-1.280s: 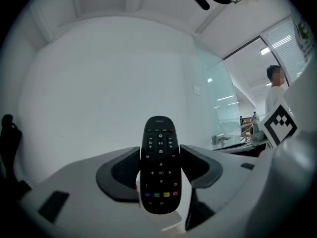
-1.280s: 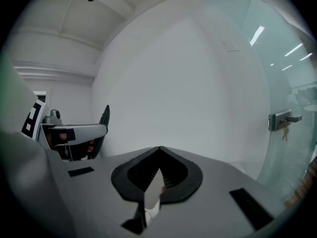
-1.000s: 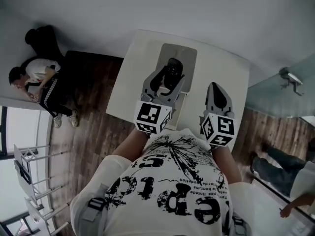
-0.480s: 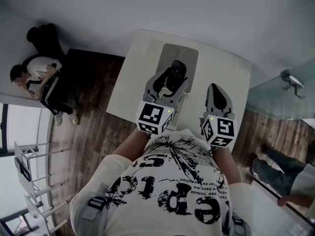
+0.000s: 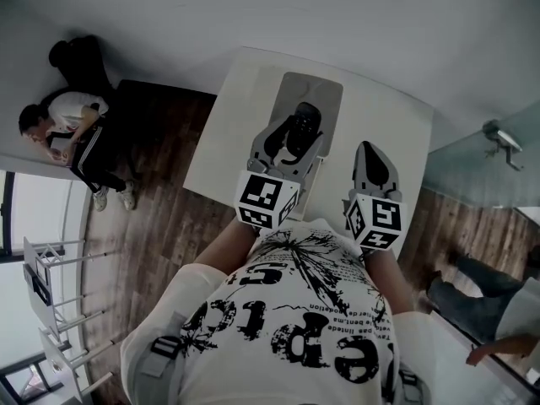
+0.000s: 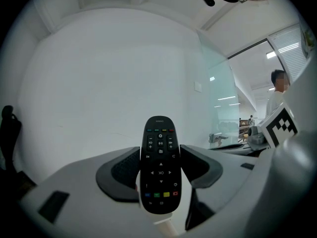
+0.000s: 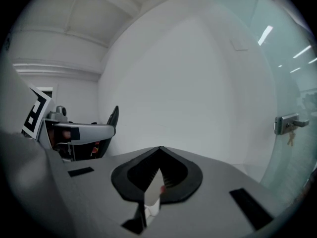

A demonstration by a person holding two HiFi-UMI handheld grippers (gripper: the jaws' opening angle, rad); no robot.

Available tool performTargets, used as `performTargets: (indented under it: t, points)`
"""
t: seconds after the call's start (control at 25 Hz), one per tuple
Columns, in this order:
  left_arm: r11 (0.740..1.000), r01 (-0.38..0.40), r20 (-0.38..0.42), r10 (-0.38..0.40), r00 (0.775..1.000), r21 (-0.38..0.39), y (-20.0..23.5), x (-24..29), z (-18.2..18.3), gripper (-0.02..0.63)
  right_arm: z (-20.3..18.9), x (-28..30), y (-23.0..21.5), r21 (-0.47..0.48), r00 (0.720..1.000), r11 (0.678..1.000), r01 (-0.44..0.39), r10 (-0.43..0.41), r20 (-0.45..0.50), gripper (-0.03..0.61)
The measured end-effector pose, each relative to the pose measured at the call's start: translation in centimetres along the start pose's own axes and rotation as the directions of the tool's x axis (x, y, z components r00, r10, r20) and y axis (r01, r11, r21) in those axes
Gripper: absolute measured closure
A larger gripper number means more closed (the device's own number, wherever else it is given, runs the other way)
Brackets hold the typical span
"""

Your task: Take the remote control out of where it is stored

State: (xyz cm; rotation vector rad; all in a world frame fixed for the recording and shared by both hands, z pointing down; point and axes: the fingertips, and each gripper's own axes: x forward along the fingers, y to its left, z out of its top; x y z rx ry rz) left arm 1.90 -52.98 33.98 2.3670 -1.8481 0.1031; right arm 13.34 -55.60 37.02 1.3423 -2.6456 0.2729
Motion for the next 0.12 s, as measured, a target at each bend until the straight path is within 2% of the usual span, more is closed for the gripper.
performTargets:
  t: [0.12]
  points:
    - [1.0, -0.004, -0.002, 0.004, 1.0, 0.002, 0.22, -0.12, -0.11, 0.351, -0.25, 0.08, 0.07, 0.005, 1.0, 1.0, 0.001, -0.001, -0.006, 0.577]
